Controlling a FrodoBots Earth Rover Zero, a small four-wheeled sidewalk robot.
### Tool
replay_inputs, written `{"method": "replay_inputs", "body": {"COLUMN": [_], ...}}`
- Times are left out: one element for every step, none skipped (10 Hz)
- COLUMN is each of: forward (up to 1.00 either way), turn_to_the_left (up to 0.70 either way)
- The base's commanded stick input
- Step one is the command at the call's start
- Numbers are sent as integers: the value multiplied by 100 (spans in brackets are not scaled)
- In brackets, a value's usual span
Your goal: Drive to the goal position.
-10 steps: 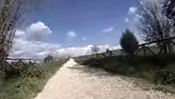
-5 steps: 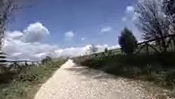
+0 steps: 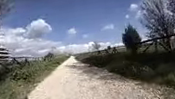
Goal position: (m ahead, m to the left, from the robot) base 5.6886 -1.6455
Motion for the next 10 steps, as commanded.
{"method": "replay_inputs", "body": {"forward": [70,70,70,70,70,70,70,70,70,70], "turn_to_the_left": [0,0,0,0,0,0,0,0,0,0]}}
